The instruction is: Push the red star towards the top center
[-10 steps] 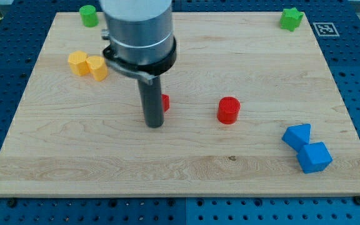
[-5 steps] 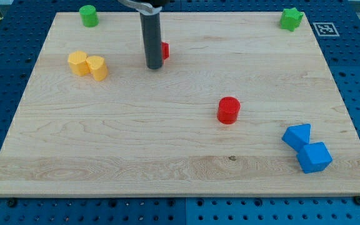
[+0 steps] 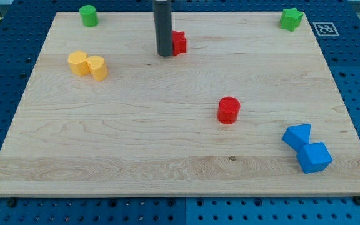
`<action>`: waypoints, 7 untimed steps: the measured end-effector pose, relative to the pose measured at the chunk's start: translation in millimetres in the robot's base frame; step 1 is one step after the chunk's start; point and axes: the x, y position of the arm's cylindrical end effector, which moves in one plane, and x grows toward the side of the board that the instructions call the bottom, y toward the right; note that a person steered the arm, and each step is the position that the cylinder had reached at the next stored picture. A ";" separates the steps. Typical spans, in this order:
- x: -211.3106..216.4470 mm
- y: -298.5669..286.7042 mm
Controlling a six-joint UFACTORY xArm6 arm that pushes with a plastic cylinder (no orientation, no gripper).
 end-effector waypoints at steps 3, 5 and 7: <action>-5.9 45.0; -33.8 50.9; -39.7 22.0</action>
